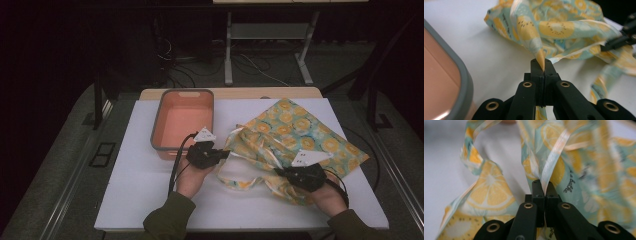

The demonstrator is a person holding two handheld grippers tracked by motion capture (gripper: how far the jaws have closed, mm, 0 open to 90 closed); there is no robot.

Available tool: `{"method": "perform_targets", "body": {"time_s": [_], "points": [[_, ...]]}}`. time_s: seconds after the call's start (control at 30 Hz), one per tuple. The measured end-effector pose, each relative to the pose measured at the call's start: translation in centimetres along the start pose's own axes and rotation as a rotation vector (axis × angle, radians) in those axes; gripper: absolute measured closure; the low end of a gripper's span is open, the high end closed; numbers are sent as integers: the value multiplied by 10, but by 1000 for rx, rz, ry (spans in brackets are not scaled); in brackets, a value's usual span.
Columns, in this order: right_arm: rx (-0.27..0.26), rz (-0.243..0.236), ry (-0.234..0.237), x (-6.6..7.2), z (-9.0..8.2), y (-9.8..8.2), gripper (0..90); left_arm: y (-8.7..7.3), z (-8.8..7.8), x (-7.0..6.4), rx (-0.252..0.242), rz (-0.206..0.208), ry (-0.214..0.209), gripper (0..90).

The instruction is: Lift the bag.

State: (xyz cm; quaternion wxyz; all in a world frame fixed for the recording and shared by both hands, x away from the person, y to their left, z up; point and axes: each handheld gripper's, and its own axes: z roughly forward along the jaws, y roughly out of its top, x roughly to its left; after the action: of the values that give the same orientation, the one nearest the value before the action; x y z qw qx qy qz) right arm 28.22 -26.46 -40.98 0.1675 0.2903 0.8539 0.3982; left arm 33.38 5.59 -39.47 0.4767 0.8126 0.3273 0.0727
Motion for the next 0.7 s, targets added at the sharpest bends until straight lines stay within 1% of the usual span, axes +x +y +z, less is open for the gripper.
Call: {"method": "perform_targets", "body": {"time_s": [0.13, 0.2, 0.3, 0.47, 0.5, 0.57, 0.67, 0.7], "points": [[-69, 14, -41, -12, -9, 9, 893, 10, -7, -7, -44, 20, -8, 894], [-114, 21, -61, -17, -17, 14, 894, 16, -12, -11, -77, 29, -18, 894], [-178, 23, -84, -21, -29, 23, 894, 27, -25, -17, -150, 35, -35, 894], [-280, 9, -109, -24, -50, 40, 894, 50, -50, -31, -272, 81, -49, 894], [-295, 4, -114, -24, -54, 44, 894, 54, -52, -33, -282, 89, -54, 894], [-309, 3, -128, -28, -60, 50, 894, 58, -50, -35, -271, 101, -51, 893], [-288, 30, -131, -39, -57, 52, 894, 58, -34, -30, -229, 99, -36, 893], [-271, 40, -131, -44, -54, 51, 894, 57, -28, -28, -226, 87, -36, 893]]}}
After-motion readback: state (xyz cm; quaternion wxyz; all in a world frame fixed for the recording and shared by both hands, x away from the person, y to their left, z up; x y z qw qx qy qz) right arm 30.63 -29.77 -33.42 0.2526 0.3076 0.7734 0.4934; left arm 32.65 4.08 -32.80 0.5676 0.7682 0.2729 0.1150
